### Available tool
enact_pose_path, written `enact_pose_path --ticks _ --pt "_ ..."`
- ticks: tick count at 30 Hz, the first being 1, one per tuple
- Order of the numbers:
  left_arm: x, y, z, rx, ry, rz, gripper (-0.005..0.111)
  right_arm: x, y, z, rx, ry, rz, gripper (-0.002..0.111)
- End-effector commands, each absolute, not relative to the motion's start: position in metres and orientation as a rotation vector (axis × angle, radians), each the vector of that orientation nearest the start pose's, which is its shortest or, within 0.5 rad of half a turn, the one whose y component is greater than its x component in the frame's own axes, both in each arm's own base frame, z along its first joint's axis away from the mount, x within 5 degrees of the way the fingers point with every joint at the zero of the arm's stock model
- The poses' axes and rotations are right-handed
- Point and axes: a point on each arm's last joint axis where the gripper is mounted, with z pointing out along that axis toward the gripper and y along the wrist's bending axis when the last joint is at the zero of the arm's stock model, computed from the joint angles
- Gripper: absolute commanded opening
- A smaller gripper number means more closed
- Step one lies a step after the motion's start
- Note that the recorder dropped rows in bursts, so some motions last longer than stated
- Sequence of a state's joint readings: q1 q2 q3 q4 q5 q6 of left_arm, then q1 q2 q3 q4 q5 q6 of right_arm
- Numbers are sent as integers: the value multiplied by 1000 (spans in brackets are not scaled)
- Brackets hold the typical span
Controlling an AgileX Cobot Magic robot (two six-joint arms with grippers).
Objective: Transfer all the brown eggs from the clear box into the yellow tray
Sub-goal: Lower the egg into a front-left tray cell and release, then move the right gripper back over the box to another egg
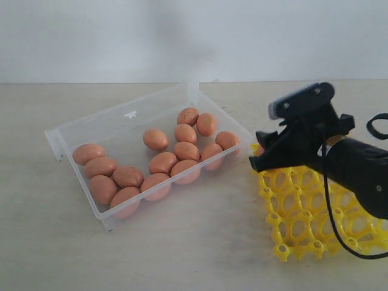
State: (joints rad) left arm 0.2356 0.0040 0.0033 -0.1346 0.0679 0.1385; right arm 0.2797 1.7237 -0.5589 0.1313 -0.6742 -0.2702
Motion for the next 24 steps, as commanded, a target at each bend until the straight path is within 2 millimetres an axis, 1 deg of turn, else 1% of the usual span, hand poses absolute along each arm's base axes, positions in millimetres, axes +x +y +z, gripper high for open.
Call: enact_pose_path --ticks 1,2,4,6,9,11,14,15,17,19,20,23,24 --pt "55 12 208 -170 1530 186 4 286 56 208 -30 1752 -14 54" --pt "55 12 208 -170 1530 186 4 283 50 221 55 1699 -20 54" --pt "55 12 208 -170 1530 186 4 279 45 233 84 1658 -34 52" --pt "55 12 208 -170 1530 186 4 277 46 234 53 1672 -44 48" --pt "55 12 208 -170 1530 186 4 275 49 230 21 1746 -14 37" --pt "55 12 208 -170 1530 186 4 272 55 232 -58 1770 6 25" --pt "55 13 209 -170 1527 187 4 264 70 234 -240 1800 58 1" --pt "55 13 209 -170 1527 187 4 261 78 233 -321 1818 88 0" --pt "55 13 209 -170 1527 187 4 257 91 232 -410 1841 137 0" --pt "55 13 209 -170 1527 187 4 260 107 235 -464 1870 202 0" --pt "55 13 209 -170 1527 187 4 264 114 240 -466 1876 231 0" --pt "55 13 209 -170 1527 187 4 289 133 258 -426 1965 283 0" --pt "55 13 209 -170 1527 187 4 302 138 263 -430 2020 272 0"
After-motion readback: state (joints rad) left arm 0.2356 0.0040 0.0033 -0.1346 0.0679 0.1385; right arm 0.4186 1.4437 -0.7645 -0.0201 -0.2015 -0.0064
